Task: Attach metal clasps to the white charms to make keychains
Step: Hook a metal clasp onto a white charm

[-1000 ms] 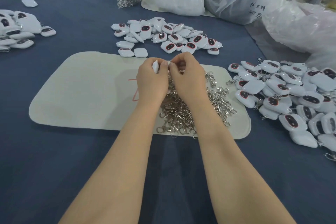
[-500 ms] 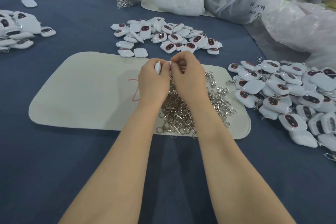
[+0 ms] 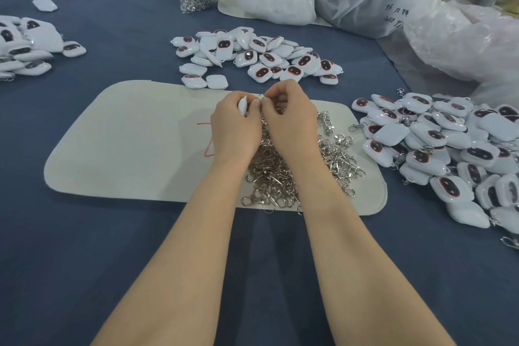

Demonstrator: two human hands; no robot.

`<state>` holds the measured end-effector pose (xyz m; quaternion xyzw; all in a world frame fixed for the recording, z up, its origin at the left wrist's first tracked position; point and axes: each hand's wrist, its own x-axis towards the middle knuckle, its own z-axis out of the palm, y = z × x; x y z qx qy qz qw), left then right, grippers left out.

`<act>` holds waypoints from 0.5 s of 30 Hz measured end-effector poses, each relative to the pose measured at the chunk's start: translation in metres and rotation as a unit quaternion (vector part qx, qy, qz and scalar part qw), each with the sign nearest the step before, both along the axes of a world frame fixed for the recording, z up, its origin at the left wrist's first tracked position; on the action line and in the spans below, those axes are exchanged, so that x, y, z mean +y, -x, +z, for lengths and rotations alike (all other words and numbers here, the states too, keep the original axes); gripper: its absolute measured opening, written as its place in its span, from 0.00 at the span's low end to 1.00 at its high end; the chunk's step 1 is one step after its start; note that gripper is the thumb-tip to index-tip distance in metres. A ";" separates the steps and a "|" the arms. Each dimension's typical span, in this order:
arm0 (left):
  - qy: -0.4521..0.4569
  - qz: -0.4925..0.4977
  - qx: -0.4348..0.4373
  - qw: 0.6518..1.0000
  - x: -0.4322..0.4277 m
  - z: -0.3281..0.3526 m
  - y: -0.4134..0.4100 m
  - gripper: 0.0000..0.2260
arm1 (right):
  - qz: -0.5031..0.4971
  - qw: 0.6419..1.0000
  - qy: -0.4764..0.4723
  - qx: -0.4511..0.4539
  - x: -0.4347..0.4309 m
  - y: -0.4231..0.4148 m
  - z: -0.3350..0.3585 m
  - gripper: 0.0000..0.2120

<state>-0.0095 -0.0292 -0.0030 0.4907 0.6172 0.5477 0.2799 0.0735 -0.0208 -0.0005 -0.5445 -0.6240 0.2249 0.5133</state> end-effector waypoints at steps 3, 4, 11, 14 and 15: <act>-0.001 0.007 0.013 1.000 0.000 -0.001 0.000 0.04 | -0.001 1.000 0.000 0.001 0.000 0.001 0.000 0.05; -0.003 0.010 0.020 1.000 -0.001 -0.001 0.000 0.04 | 0.001 1.000 0.003 0.003 0.000 0.001 0.000 0.05; -0.024 0.011 0.071 0.997 -0.002 0.000 0.001 0.04 | 0.035 0.999 0.036 0.008 0.003 -0.004 0.000 0.07; -0.024 0.011 0.087 0.996 -0.002 -0.001 0.002 0.05 | 0.050 0.998 0.033 -0.010 0.002 -0.004 -0.001 0.09; -0.022 0.011 0.088 0.996 -0.002 -0.001 0.002 0.05 | 0.053 0.998 0.030 -0.014 0.001 -0.004 -0.002 0.09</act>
